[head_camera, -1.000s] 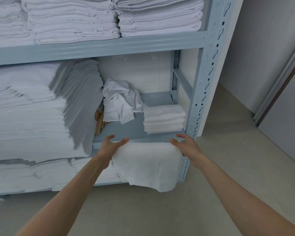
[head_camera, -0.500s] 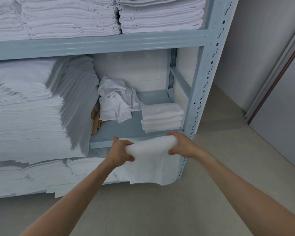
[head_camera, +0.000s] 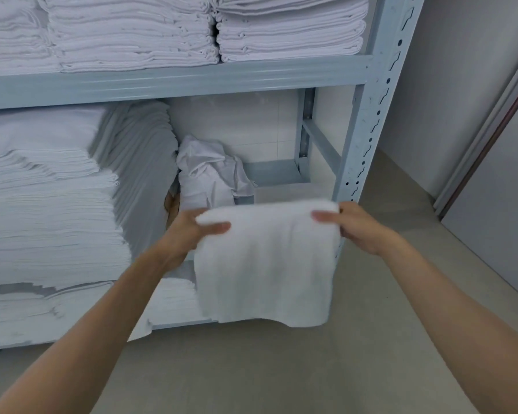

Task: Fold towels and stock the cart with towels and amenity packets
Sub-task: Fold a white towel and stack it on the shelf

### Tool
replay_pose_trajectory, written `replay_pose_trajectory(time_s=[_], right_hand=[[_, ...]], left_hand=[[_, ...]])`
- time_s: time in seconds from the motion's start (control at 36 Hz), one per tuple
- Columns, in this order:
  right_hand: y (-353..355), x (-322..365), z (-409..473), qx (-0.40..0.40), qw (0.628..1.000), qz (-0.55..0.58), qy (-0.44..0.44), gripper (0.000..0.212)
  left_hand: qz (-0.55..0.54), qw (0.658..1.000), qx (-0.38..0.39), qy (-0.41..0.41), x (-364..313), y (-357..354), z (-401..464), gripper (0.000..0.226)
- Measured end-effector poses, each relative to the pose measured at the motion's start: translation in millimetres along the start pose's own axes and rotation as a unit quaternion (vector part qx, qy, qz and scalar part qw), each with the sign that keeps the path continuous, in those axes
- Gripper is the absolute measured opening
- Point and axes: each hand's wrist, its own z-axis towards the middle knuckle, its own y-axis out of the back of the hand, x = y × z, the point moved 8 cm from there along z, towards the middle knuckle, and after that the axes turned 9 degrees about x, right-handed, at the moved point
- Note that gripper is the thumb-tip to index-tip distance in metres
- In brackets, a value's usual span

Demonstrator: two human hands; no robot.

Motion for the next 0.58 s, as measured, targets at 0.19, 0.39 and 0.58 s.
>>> replay_pose_trajectory(time_s=[0.19, 0.39, 0.58], right_hand=[[-19.8, -45.7, -6.8, -0.082, 0.938, 0.336, -0.015, 0.045], [-86.4, -60.3, -17.3, 0.128, 0.913, 0.386, -0.025, 0.068], [-89.2, -58.0, -8.4, 0.093, 0.917, 0.381, -0.071, 0.044]], left_hand=[[-0.243, 0.970, 0.006, 0.024, -6.6, 6.5, -1.5, 0.045], [-0.286, 0.953, 0.008, 0.096, 29.2, 13.7, -0.2, 0.043], [-0.484, 0.868, 0.061, 0.090, 95.9, -25.3, -2.3, 0.071]])
